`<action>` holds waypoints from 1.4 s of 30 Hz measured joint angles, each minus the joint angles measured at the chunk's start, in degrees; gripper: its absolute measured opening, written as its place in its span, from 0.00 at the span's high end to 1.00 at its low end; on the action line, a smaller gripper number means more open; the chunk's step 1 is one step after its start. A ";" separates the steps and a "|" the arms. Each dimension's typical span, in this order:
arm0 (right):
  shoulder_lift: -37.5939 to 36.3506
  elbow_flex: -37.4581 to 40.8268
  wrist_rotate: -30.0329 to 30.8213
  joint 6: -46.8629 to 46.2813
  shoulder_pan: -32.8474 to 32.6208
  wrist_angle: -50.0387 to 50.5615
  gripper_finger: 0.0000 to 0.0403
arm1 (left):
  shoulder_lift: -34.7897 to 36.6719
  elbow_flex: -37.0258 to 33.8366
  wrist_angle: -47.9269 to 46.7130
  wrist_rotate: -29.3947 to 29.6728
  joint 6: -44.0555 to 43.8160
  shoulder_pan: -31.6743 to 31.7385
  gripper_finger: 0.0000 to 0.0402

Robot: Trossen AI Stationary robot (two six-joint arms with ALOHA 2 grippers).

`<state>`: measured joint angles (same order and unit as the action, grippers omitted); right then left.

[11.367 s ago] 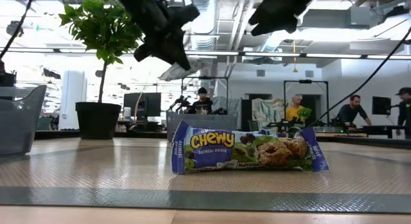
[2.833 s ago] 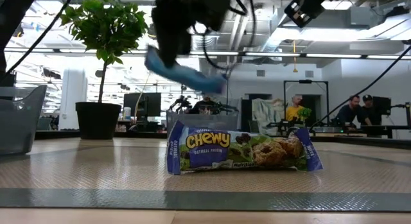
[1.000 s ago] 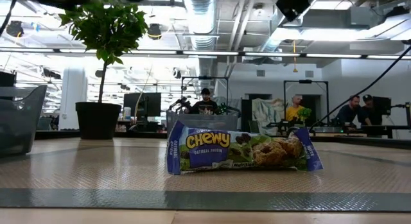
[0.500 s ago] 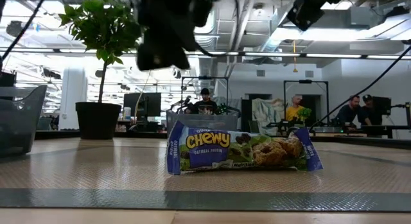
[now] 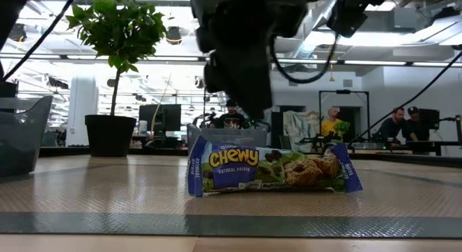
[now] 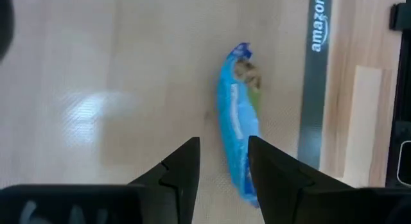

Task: Pick and place Granola Bars by type
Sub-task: Put the blue granola bar into the bottom black transparent bin

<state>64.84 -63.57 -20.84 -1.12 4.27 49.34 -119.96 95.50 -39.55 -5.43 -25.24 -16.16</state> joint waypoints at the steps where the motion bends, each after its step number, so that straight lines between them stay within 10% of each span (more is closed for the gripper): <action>1: 0.00 0.00 0.00 -0.42 0.00 0.02 0.56 | -0.94 1.36 -0.40 0.48 0.04 -0.50 0.69; 24: 0.13 -0.02 2.97 -2.51 -0.11 -0.29 0.56 | -9.32 4.79 -1.23 5.05 -3.45 -5.56 0.70; 30: 0.13 -0.02 2.99 -3.50 -0.11 -0.28 0.56 | -9.61 4.74 -3.74 6.14 -3.28 -5.48 0.82; 42: 0.13 -0.02 2.73 -3.07 -0.39 -3.51 0.56 | -9.20 19.04 -25.89 7.59 -6.68 -2.94 0.95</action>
<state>64.97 -63.59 -18.11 -4.20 3.89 45.83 -129.16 114.54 -65.44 2.16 -31.91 -19.10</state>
